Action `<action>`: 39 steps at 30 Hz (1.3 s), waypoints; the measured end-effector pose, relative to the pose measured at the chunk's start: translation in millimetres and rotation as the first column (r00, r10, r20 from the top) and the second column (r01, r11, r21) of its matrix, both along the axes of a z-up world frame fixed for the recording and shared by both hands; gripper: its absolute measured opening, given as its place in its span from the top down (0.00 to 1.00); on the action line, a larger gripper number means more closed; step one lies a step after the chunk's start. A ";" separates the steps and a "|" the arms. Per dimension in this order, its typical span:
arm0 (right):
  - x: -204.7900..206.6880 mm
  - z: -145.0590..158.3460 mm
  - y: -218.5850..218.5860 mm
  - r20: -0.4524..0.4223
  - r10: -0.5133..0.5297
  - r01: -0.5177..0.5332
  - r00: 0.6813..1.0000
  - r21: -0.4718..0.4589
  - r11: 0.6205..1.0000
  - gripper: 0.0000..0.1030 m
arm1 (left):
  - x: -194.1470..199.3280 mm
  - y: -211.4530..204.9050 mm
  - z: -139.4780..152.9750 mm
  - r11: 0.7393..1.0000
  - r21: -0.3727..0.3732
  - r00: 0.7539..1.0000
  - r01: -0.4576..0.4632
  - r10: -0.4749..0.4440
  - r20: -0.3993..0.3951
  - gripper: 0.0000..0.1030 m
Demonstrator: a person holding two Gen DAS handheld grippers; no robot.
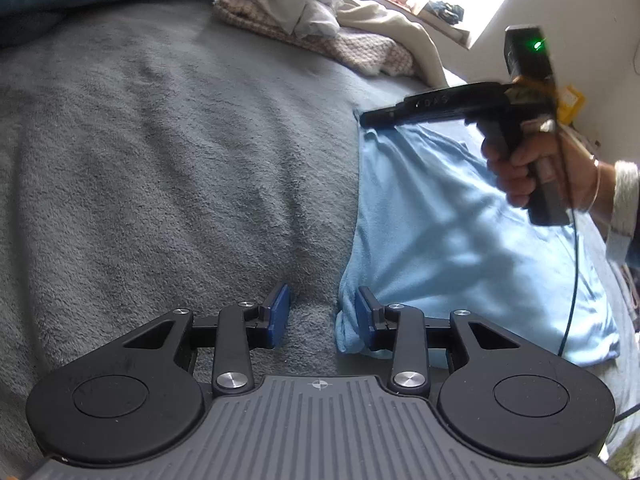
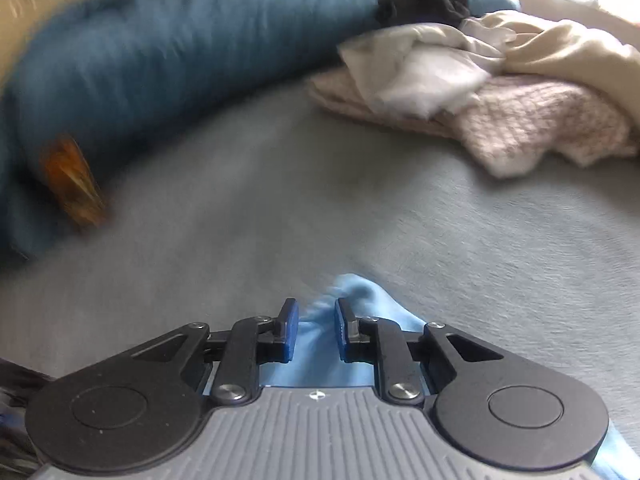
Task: Fold clothes
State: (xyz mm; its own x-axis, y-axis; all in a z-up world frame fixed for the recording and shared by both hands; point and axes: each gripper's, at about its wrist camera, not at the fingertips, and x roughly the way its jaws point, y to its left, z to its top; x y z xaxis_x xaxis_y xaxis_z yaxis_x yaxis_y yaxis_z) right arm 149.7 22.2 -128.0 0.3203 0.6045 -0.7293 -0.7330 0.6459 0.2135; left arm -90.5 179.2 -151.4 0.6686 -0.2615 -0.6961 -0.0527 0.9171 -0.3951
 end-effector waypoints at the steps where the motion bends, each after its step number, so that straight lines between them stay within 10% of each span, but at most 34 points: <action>1: 5.6 6.9 -10.9 0.006 -0.078 0.078 0.997 0.035 0.996 0.82 | -0.8 0.9 0.2 1.000 -0.007 1.000 -0.009 0.009 -0.001 0.65; 9: 4.6 86.8 -143.6 0.070 -0.291 0.275 0.954 0.178 0.945 0.80 | -8.1 7.2 19.3 0.994 0.063 0.995 -0.091 0.089 0.034 0.63; 14: -37.7 86.8 -172.3 0.003 -0.163 0.162 0.987 0.084 0.983 0.80 | -5.3 4.9 37.5 0.985 0.130 0.989 -0.116 0.103 0.101 0.63; 21: -82.7 32.0 -121.8 -0.030 0.119 -0.120 0.992 -0.033 0.992 0.80 | 1.5 -57.6 30.1 0.952 0.290 0.987 0.100 -0.132 0.092 0.63; 26: -25.6 17.8 -148.0 -0.040 -0.215 0.216 0.976 0.029 0.976 0.81 | -8.9 -75.9 16.7 0.910 0.376 0.977 0.173 -0.208 0.055 0.63; 32: 8.5 34.8 -229.0 -0.084 -0.573 0.578 0.816 0.147 0.802 0.80 | -6.8 -62.4 17.8 0.936 0.326 0.984 0.132 -0.164 0.073 0.63; 39: -50.4 65.5 -298.5 -0.159 -0.396 0.419 0.905 0.155 0.895 0.79 | 14.0 -53.7 27.1 0.952 0.297 0.986 0.068 -0.110 0.125 0.63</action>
State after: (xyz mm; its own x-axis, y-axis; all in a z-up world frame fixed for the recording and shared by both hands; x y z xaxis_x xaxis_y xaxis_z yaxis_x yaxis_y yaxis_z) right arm 99.3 -276.3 -62.5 0.4837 0.5648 -0.6686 -0.3753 0.8240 0.4246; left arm -76.5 125.5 -124.3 0.7471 -0.1240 -0.6530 0.0704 0.9917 -0.1078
